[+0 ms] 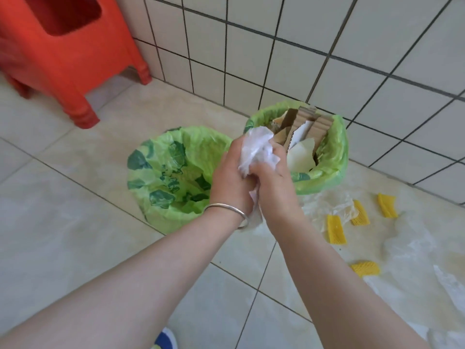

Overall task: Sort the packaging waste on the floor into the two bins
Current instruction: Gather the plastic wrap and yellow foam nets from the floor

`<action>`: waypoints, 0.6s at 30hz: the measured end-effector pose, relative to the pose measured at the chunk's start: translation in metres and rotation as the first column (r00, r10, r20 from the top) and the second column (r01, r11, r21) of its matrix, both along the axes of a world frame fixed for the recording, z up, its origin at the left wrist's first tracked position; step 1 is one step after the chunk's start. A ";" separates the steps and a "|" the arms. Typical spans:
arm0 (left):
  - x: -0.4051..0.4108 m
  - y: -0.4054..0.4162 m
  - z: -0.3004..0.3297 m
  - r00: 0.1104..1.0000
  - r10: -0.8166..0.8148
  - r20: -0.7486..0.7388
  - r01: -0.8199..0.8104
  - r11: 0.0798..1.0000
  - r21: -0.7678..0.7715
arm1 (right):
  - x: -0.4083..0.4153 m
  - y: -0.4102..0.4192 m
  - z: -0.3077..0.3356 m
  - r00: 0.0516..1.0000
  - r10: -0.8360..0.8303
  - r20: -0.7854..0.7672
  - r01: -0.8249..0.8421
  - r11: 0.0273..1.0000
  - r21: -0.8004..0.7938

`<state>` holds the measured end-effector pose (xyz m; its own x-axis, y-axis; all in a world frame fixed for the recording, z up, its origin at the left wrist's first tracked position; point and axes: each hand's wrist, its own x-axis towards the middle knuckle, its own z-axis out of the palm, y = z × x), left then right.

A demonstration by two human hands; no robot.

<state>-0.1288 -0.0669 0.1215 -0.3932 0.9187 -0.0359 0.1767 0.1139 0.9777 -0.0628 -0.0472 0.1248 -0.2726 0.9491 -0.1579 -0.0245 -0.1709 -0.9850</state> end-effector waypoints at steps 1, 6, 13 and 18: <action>-0.012 0.003 -0.002 0.999 0.012 -0.052 -0.011 1.000 0.022 | -0.010 0.002 0.003 0.998 0.029 -0.047 -0.029 0.999 -0.015; -0.058 0.021 -0.020 0.987 0.149 0.054 -0.150 0.989 0.014 | -0.058 0.014 -0.004 0.990 0.142 0.002 -0.142 0.988 -0.061; -0.085 0.046 -0.053 0.970 0.224 0.090 -0.208 0.965 -0.158 | -0.091 0.037 -0.045 0.976 0.205 0.067 -0.177 0.939 -0.294; -0.114 0.056 -0.101 1.000 0.014 -0.019 -0.020 0.907 -0.420 | -0.109 0.054 -0.089 0.917 0.309 0.252 -0.162 0.866 -0.473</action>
